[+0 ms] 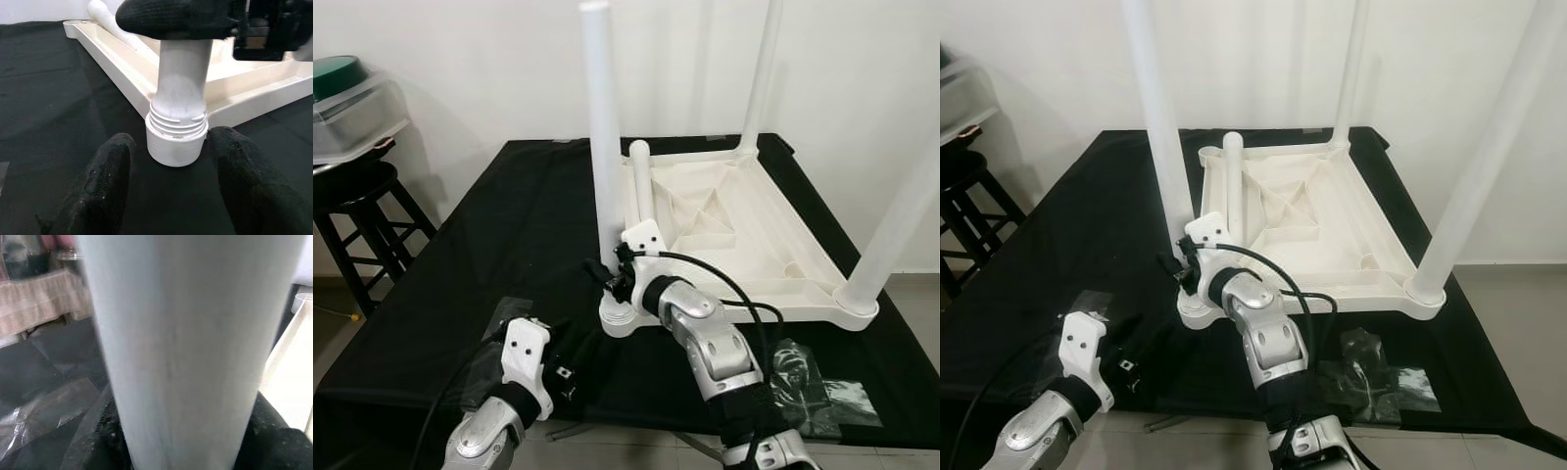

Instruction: Building children table

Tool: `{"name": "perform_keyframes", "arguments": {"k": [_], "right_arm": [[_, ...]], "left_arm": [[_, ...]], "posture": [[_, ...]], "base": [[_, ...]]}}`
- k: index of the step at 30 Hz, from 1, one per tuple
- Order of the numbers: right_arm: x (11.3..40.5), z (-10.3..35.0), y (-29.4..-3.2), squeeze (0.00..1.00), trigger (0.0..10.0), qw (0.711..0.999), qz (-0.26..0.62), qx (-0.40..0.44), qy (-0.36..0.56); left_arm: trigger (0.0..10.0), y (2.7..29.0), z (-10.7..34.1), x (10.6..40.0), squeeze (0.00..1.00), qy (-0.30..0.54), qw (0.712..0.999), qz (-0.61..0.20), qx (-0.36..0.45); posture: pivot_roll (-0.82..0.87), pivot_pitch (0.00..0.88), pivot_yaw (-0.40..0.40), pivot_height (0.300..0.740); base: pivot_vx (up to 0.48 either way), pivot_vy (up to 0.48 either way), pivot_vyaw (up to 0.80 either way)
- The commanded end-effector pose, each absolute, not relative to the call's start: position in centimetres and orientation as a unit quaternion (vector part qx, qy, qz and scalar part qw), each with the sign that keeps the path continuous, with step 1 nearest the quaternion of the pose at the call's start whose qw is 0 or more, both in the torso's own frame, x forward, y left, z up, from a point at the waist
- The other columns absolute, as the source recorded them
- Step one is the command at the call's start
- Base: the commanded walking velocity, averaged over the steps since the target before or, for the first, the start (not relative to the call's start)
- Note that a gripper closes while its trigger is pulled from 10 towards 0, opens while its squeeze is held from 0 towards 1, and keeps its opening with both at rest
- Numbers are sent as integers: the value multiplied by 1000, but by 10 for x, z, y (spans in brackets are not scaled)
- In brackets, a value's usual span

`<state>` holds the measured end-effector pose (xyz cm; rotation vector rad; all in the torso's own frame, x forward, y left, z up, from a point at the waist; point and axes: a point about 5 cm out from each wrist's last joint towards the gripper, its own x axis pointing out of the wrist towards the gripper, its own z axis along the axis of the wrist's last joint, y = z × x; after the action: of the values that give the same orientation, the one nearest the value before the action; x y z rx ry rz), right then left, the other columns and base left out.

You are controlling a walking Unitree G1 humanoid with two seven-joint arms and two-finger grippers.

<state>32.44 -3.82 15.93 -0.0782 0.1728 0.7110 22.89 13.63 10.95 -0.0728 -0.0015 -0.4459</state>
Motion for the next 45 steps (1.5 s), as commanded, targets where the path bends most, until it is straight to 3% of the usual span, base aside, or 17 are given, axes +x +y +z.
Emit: {"name": "perform_keyframes", "arguments": {"k": [1,3,5,8,9,10,11,12,15,18,19,34,40,42,43,44,45], "right_arm": [[319,150,-34,1000,10000,917,382,-15,118],[320,162,-32,1000,10000,904,416,-8,97],[323,187,-33,1000,10000,864,501,-12,44],[326,196,-35,1000,10000,845,534,-15,30],[329,203,-40,886,10000,821,570,-39,14],[333,207,-45,0,10000,792,608,-65,6],[336,209,-50,0,10000,771,631,-82,2],[336,209,-50,0,10000,771,631,-82,2],[338,209,-57,0,10000,735,672,-89,21],[356,208,-60,0,9373,754,649,-93,34],[366,203,-60,0,0,779,621,-71,53],[364,184,-78,0,0,761,641,-55,79],[359,169,-98,0,0,783,615,-46,83],[355,161,-102,0,0,799,594,-44,85],[354,146,-98,0,0,844,524,-40,103],[352,126,-95,0,0,934,328,-59,133],[327,111,-81,0,0,947,275,-64,153]], "left_arm": [[10000,138,109,229,0,6,974,-223,-32],[10000,138,109,229,0,6,974,-224,-33],[10000,137,108,230,0,6,974,-224,-34],[10000,137,108,230,0,7,974,-224,-34],[10000,137,108,231,0,7,974,-224,-34],[10000,137,107,231,0,8,974,-224,-34],[10000,136,107,231,0,8,974,-224,-33],[10000,136,107,231,0,8,974,-224,-33],[10000,136,107,232,0,8,974,-224,-33],[10000,136,106,232,0,9,974,-223,-32],[10000,135,106,233,0,9,974,-223,-30],[10000,135,107,232,0,8,975,-222,-31],[10000,135,107,231,0,7,974,-223,-32],[10000,136,108,230,0,7,974,-223,-32],[10000,137,108,229,0,7,974,-223,-32],[10000,139,109,228,0,7,975,-222,-31],[10000,140,109,229,0,8,974,-222,-30]], "posture": [[-20,58,50,740],[-20,58,50,740],[-21,52,53,740],[-21,52,53,740],[-16,43,51,740],[-15,38,49,740],[-15,38,49,740],[-15,38,49,740],[-9,34,49,740],[-2,27,43,740],[5,24,41,740],[17,26,44,740],[10,41,46,740],[7,47,44,740],[7,52,43,740],[-8,64,54,740],[-7,71,67,740]], "base": [[0,0,0],[0,0,0],[0,0,0],[0,0,0],[0,0,0],[0,0,0],[0,0,0],[0,0,0],[0,0,0],[0,0,0],[0,0,0],[0,0,0],[0,0,0],[0,0,0],[0,0,0],[0,0,0],[0,0,0]]}}
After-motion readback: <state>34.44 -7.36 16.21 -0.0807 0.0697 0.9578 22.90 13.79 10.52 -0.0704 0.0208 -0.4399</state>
